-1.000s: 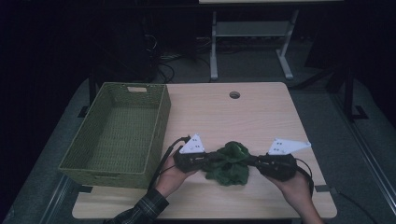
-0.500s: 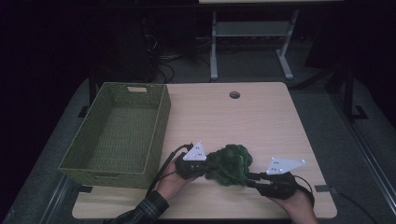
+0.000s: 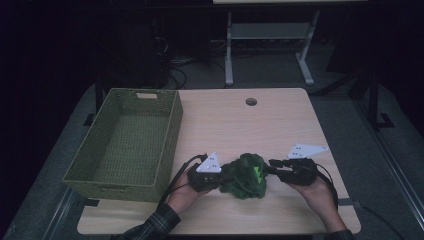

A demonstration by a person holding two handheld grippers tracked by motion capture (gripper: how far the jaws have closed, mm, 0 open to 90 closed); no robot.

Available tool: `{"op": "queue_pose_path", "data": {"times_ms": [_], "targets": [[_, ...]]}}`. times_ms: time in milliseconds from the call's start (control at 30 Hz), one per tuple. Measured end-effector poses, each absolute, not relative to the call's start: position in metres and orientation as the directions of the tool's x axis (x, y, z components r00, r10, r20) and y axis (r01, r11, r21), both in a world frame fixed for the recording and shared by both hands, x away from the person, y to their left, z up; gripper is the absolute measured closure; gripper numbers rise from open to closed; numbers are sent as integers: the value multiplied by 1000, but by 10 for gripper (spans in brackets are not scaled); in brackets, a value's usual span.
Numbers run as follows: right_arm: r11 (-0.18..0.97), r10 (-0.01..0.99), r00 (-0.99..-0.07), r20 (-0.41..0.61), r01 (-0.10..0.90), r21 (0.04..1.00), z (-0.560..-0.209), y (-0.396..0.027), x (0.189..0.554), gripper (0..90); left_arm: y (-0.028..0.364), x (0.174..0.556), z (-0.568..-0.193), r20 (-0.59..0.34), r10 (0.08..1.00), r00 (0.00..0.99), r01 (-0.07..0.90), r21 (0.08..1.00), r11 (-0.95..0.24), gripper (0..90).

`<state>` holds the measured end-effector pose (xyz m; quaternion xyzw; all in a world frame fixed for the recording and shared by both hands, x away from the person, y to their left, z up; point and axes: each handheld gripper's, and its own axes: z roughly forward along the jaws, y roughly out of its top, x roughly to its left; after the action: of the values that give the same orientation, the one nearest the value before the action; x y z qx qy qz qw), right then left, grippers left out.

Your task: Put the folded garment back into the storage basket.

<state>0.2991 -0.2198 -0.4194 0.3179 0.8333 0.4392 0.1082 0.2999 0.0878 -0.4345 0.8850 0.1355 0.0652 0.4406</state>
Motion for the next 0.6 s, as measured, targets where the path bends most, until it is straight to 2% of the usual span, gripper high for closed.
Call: {"op": "queue_pose_path", "data": {"times_ms": [100, 200, 267, 333, 600], "targets": [[455, 599, -797, 79, 420, 785, -420, -207, 305, 629, 88, 300, -434, -4, 295, 955, 182, 796, -577, 878], [473, 588, -806, 73, 416, 777, -422, -195, 310, 642, 87, 299, -434, 1, 292, 956, 177, 794, -581, 878], [468, 581, -811, 69, 402, 787, -421, -190, 312, 803, 87, 299, -434, 0, 292, 956, 177, 795, -580, 879], [445, 579, -811, 83, 400, 801, -418, -190, 313, 866, 87, 299, -433, 2, 292, 956, 175, 795, -581, 878], [427, 571, -817, 77, 375, 823, -409, -211, 284, 879, 92, 297, -432, 10, 310, 951, 180, 796, -578, 879]]}}
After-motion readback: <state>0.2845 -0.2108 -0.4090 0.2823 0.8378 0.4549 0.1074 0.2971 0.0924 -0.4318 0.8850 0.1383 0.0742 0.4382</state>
